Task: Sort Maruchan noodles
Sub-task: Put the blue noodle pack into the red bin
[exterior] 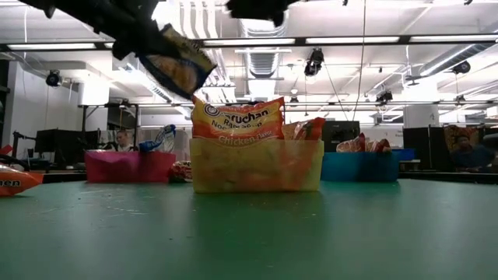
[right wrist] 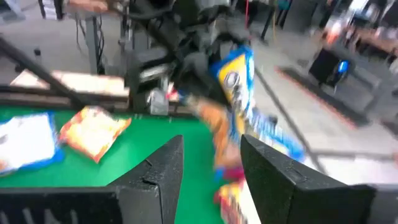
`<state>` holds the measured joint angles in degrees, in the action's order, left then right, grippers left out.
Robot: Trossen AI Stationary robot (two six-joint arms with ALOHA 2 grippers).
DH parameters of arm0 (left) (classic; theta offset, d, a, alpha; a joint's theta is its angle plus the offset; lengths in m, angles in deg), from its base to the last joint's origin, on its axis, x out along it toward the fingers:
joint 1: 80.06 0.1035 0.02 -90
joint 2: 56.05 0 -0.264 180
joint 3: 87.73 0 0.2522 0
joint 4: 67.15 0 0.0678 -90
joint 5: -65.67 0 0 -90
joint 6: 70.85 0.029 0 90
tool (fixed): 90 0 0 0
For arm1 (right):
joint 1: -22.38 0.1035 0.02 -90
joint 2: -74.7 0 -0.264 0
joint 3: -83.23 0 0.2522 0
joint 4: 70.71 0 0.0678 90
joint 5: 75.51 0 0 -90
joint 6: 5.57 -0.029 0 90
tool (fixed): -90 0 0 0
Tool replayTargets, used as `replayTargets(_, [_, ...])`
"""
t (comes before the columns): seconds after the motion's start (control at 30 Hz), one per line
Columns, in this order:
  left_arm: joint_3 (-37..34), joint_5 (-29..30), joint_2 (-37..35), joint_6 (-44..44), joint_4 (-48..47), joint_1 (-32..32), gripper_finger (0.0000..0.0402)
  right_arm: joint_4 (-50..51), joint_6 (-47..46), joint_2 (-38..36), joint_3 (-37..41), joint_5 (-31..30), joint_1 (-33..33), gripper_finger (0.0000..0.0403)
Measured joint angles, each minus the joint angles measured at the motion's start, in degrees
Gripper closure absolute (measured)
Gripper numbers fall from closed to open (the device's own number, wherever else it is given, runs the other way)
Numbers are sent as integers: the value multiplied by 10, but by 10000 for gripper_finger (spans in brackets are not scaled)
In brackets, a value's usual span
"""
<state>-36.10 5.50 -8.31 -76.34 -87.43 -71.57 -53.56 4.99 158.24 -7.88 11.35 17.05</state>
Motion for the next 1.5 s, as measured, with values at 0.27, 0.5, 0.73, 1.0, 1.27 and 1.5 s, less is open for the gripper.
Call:
replayTargets(0.27, [112, 72, 45, -40, -171, 30, 346, 171, -48, -86, 4, 1, 0, 271])
replayTargets(0.5, [256, 72, 123, -77, -392, 125, 346, 230, -97, -130, 48, 2, 13, 289])
replayTargets(0.73, [348, 45, 212, -92, -522, 238, 346, 217, -126, -150, 128, 2, 34, 294])
replayTargets(1.0, [372, -51, 302, -69, -563, 355, 346, 145, -147, -166, 223, 2, 37, 294])
replayTargets(1.27, [365, -110, 354, -76, -563, 381, 346, 102, -145, -179, 264, 2, 37, 294])
replayTargets(1.5, [364, -114, 402, -90, -562, 383, 346, 81, -137, -179, 269, 2, 37, 294])
